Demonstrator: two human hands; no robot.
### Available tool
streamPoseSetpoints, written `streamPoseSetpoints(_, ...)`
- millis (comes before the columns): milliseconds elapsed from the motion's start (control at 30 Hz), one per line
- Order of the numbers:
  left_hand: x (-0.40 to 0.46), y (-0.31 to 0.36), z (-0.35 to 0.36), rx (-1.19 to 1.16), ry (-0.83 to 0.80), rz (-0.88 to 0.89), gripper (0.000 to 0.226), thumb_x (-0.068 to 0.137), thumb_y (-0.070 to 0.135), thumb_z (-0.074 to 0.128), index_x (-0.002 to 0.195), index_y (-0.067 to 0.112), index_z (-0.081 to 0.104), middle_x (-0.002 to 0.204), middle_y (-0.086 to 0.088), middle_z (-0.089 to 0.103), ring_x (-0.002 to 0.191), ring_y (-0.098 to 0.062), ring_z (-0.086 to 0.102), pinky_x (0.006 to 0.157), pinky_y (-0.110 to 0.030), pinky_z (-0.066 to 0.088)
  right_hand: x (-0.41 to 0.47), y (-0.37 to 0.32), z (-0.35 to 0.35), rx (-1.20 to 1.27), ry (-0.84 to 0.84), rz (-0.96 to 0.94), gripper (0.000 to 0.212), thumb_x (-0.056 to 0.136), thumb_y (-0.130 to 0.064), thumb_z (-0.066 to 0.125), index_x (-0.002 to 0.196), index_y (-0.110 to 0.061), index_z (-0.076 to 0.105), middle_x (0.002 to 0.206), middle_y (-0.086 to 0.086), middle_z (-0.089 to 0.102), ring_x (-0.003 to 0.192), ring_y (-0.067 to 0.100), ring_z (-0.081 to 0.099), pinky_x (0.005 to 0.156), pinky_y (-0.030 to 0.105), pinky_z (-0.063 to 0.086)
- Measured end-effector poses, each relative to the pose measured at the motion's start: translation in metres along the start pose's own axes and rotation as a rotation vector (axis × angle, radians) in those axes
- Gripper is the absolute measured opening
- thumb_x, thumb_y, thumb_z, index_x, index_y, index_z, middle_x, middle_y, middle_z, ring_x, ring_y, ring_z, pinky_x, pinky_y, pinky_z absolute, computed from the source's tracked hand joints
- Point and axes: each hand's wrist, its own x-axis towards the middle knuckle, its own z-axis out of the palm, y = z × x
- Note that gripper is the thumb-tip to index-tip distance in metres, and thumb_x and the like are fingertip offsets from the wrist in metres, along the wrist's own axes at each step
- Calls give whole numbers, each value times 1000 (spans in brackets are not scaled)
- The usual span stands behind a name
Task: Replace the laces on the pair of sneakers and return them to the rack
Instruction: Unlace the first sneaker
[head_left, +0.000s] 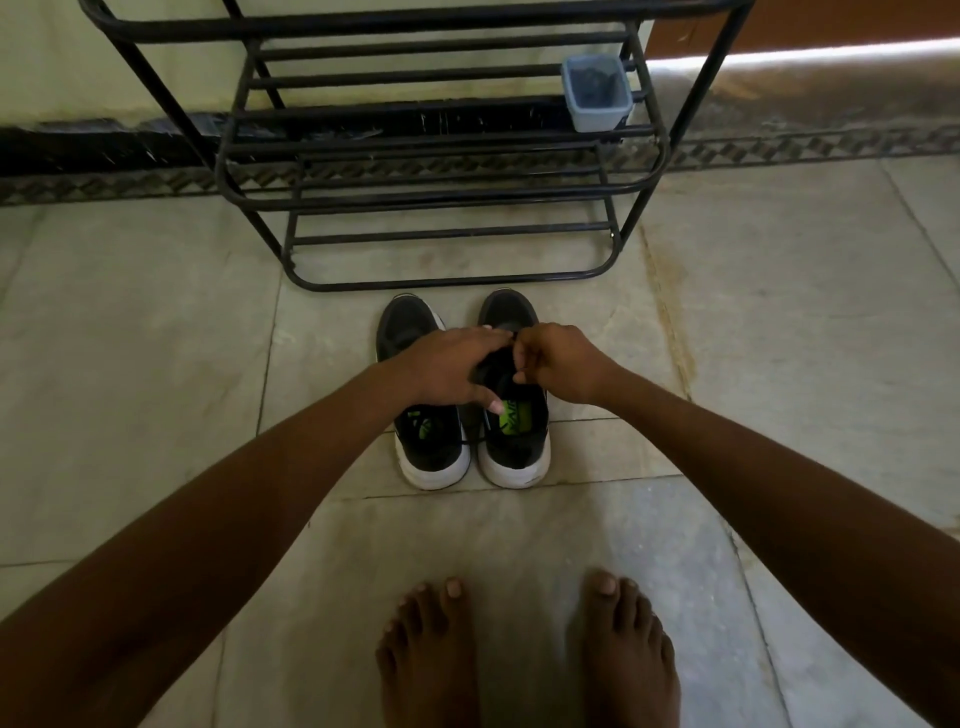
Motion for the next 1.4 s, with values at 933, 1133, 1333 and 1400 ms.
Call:
streamPoseSetpoints(933, 0, 6, 12, 36, 56, -47, 96, 78, 58, 80, 156, 30, 30, 161, -1, 40, 151, -21, 32, 112, -48, 43, -12, -15, -23, -500, 27, -234, 9, 90, -33, 61, 90, -24, 58, 79, -6, 56, 89, 18, 52, 83, 38, 28)
streamPoseSetpoints(1133, 0, 9, 13, 48, 60, -44, 99, 78, 59, 79, 158, 32, 26, 162, 1, 39, 152, -21, 31, 111, -51, 43, -13, -28, -20, -507, -62, -93, 19, 89, -23, 66, 88, -24, 47, 88, -1, 56, 95, 21, 48, 85, 41, 32)
streamPoseSetpoints(1333, 0, 4, 16, 57, 59, -54, 101, 79, 62, 77, 160, 30, 25, 164, 2, 35, 154, -20, 27, 112, -52, 43, -19, -14, -18, 206, 95, -19, 13, 98, -20, 62, 91, -9, 59, 85, -6, 58, 85, 10, 57, 80, 29, 48)
streamPoseSetpoints(1400, 1, 3, 18, 75, 52, -63, 104, 80, 63, 75, 162, 28, 21, 167, 2, 30, 155, -19, 24, 114, -51, 41, -27, -10, -25, 561, 170, 48, 14, 100, -13, 60, 91, -3, 58, 77, 1, 60, 66, 0, 58, 64, 14, 46)
